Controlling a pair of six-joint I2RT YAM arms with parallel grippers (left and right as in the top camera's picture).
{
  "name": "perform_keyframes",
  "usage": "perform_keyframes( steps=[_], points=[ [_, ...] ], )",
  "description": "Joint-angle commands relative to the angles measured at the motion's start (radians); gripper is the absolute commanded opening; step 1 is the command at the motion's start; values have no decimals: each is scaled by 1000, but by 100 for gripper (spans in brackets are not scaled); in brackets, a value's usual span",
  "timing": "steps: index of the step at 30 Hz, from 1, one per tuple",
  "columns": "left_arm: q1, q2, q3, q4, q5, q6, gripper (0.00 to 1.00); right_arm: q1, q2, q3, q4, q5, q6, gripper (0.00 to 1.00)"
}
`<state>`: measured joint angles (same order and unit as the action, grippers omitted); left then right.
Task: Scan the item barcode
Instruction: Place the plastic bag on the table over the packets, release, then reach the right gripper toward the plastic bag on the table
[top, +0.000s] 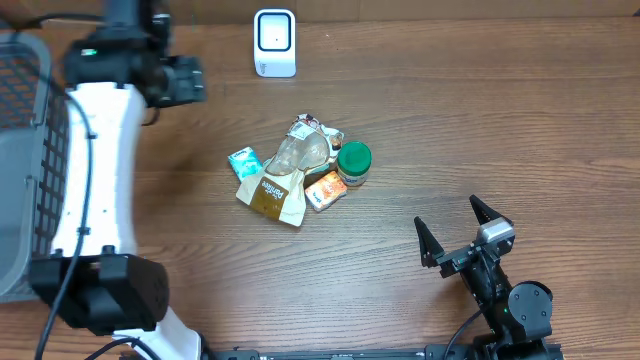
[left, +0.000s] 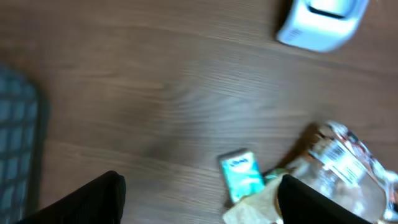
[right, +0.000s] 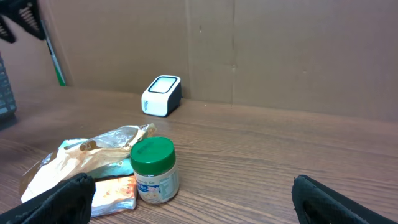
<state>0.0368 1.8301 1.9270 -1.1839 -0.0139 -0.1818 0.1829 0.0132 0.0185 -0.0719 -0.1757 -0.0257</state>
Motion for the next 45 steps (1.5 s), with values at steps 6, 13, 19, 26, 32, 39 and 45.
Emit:
perform_keyframes(
  steps=[6, 13, 19, 26, 32, 39, 45],
  points=[
    [163, -12, -1, -16, 93, -59, 94, -8, -3, -10, 4, 10, 2, 100],
    [186, -10, -111, 59, 93, -77, 99, -8, -3, -10, 10, 95, -20, 100],
    [186, -9, -118, 61, 89, -77, 100, -8, -3, -10, 102, 106, -29, 100],
    [185, -9, -118, 63, 89, -77, 100, -8, -3, -10, 158, 52, -27, 100],
    [185, -9, -118, 63, 89, -77, 100, -8, 10, 37, 130, -37, -23, 100],
    [185, -9, -118, 63, 89, -77, 99, -8, 152, 261, -21, -37, -24, 100],
    [185, -9, -118, 63, 89, -77, 99, -8, 429, 542, -176, -82, -28, 100]
  ],
)
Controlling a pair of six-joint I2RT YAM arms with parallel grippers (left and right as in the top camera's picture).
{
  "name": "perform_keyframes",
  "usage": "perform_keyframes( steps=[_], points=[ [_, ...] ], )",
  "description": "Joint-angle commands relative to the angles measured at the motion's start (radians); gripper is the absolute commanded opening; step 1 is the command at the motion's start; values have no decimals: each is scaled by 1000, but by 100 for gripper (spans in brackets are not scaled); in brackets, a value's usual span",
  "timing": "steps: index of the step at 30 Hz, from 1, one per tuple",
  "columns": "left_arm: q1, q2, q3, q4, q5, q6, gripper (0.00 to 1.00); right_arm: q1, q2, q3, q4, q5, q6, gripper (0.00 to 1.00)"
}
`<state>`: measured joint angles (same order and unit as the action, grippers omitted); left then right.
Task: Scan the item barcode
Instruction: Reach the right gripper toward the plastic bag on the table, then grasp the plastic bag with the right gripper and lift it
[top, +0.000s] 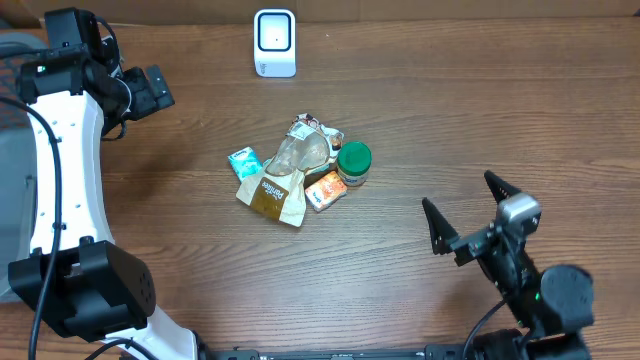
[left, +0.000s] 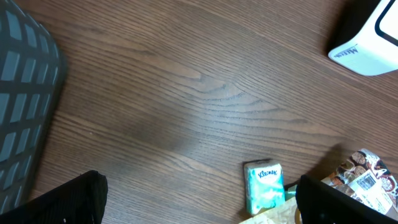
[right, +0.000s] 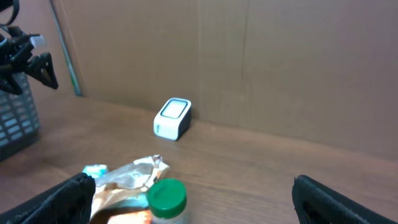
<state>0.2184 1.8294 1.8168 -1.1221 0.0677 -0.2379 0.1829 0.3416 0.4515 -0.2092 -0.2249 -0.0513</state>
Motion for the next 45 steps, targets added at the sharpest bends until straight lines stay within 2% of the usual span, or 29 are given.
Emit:
perform_keyframes(
  steps=[1, 15, 19, 24, 27, 35, 40, 45],
  points=[
    [4, -8, -8, 1, 7, -21, 100, -8, 144, 154, -66, -44, -3, 100],
    [4, -8, -8, 1, 7, -21, 100, -8, 761, 804, -574, -235, -2, 100],
    [4, -8, -8, 1, 7, -21, 100, -8, 873, 835, -579, -279, 9, 100],
    [4, -8, -8, 1, 8, -21, 100, -7, 958, 834, -487, -480, 37, 100],
    [4, -8, -8, 1, 7, -21, 100, -1, 1021, 834, -414, -507, 150, 98],
    [4, -8, -8, 1, 8, -21, 100, 134, 1230, 833, -378, -404, 586, 79],
    [4, -8, -8, 1, 7, -21, 100, 258, 1314, 834, -375, -280, 792, 79],
    [4, -8, -8, 1, 8, -21, 99, 322, 1384, 834, -363, -205, 903, 82]
  ],
)
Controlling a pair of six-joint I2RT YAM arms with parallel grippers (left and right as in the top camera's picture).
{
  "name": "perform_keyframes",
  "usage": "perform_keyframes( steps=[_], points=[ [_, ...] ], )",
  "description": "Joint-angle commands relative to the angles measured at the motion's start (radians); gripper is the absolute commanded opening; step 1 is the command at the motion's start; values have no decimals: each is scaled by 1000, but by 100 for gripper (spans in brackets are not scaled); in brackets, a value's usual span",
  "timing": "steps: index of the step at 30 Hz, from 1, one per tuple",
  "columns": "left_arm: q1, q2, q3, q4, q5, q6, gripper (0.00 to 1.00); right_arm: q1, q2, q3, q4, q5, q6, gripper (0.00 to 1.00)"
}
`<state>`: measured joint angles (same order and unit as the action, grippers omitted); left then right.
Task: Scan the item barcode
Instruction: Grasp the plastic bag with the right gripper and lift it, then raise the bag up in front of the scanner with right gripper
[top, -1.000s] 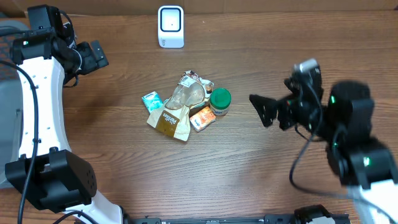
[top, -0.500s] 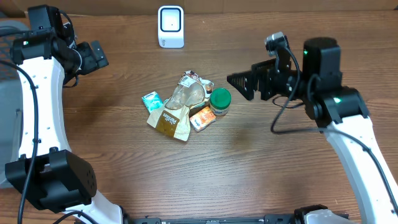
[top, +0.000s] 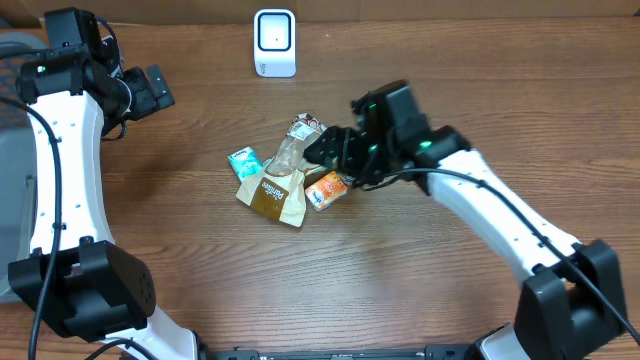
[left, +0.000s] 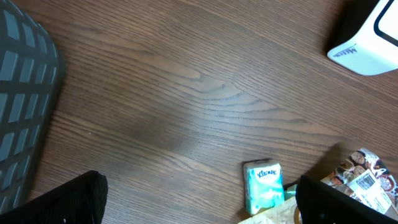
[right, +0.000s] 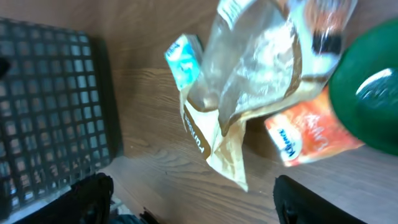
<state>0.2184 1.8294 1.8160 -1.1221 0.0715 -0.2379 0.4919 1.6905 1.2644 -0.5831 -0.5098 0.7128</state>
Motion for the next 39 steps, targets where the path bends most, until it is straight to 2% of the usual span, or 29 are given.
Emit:
perform_keyframes(
  steps=[1, 5, 13, 21, 25, 27, 28, 32, 34, 36, 39],
  points=[
    [4, -8, -7, 1, 4, -21, 100, 15, 50, 21, 15, 78, 154, 82],
    [4, -8, -7, 1, 3, -21, 99, 30, 119, 21, 71, 46, 178, 82],
    [4, -8, -7, 1, 3, -21, 100, 56, 215, 21, 174, 109, 182, 81],
    [4, -8, -7, 1, 4, -21, 100, 57, 293, 30, 265, 101, 177, 69],
    [4, -8, -7, 1, 4, -21, 99, 57, 321, 41, 265, 91, 165, 53],
    [4, -8, -7, 1, 3, -21, 100, 57, 324, 44, 265, 90, 153, 40],
    [4, -8, -7, 1, 3, -21, 99, 57, 324, 45, 264, 90, 148, 36],
    [4, -8, -7, 1, 4, -21, 100, 57, 324, 45, 273, 90, 129, 24],
    [4, -8, -7, 1, 4, -21, 99, 57, 324, 47, 277, 86, 123, 21],
    [4, -8, -7, 1, 4, -21, 100, 40, 324, 64, 282, 39, 54, 6],
    [4, -8, -7, 1, 4, -21, 100, 6, 309, 81, 268, -30, -14, 4]
  ],
)
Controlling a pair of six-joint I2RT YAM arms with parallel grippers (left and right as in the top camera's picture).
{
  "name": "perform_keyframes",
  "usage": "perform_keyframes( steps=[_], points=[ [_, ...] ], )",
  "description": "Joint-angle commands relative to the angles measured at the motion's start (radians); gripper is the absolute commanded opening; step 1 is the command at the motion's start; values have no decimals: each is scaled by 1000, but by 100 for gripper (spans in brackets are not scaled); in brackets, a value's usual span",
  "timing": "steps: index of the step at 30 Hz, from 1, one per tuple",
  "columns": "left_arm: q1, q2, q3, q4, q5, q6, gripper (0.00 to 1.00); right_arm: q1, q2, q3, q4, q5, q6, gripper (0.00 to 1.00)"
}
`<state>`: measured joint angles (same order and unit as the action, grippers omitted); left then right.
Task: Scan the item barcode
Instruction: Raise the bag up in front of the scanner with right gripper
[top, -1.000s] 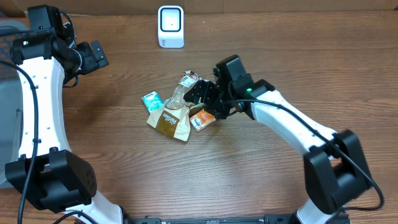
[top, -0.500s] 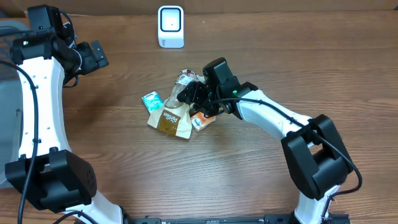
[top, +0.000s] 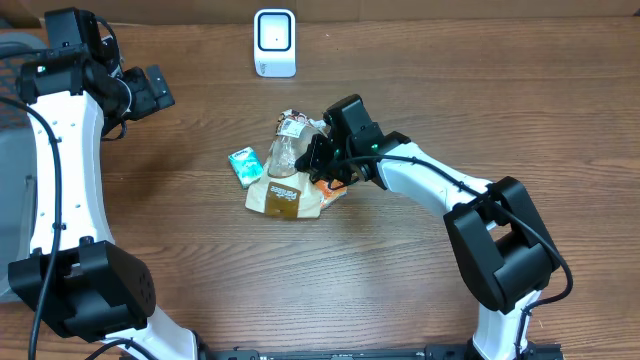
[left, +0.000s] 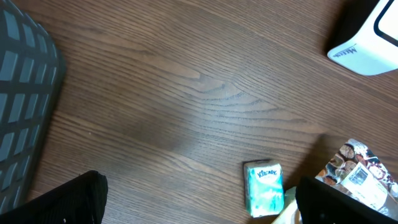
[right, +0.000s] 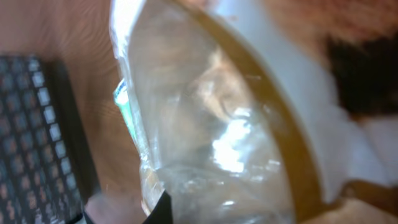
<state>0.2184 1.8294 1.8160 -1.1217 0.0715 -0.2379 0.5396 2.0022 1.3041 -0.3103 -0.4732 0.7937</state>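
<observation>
A pile of items lies mid-table. In it is a brown bag with a clear window (top: 285, 165), its labelled top end also in the left wrist view (left: 357, 174). My right gripper (top: 312, 162) is down in the pile, shut on this bag. The clear film (right: 217, 124) fills the right wrist view, with one black fingertip (right: 158, 211) against it and the other hidden. The white scanner (top: 274, 42) stands at the back of the table. My left gripper (top: 158, 88) hangs open at the far left, holding nothing.
A teal tissue pack (top: 245, 165) lies just left of the bag. An orange packet (top: 332, 190) peeks out under my right arm. A grey mesh basket (left: 22, 99) sits at the table's left edge.
My right gripper was open above the pile and is now down in it, shut on the bag. The bag has shifted and its top has turned. The green jar is now hidden. The left arm is unchanged.
My left gripper was open left of the scanner, and my right arm was parked open at the front right. Then the left arm stood further left and stayed there. The right gripper was then over the pile, open, and now grips the bag.
</observation>
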Motion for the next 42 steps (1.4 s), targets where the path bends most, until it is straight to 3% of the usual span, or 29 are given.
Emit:
perform_keyframes(
  steps=[1, 3, 7, 10, 17, 24, 33, 37, 42],
  points=[
    [4, -8, -7, 0, 3, -21, 100, -55, -13, 42, -5, -88, -114, 4],
    [4, -8, -7, 1, 4, -21, 100, -82, -43, 49, 1, -152, -184, 4],
    [4, -8, -7, 1, 3, -21, 100, -138, -126, 93, 1, -388, -465, 4],
    [4, -8, -7, 1, 3, -21, 100, -175, -164, 116, -6, -481, -576, 4],
    [4, -8, -7, 1, 4, -21, 99, -252, -206, 155, -6, -658, -696, 4],
    [4, -8, -7, 0, 3, -21, 99, -268, -294, 155, -11, -666, -713, 4],
    [4, -8, -7, 1, 3, -21, 100, -166, -349, 160, -48, -161, -515, 4],
    [4, -8, -7, 0, 3, -21, 100, -76, -347, 209, -105, 212, -557, 4],
    [4, -8, -7, 1, 4, -21, 100, 13, -280, 333, -110, 597, -721, 4]
  ],
)
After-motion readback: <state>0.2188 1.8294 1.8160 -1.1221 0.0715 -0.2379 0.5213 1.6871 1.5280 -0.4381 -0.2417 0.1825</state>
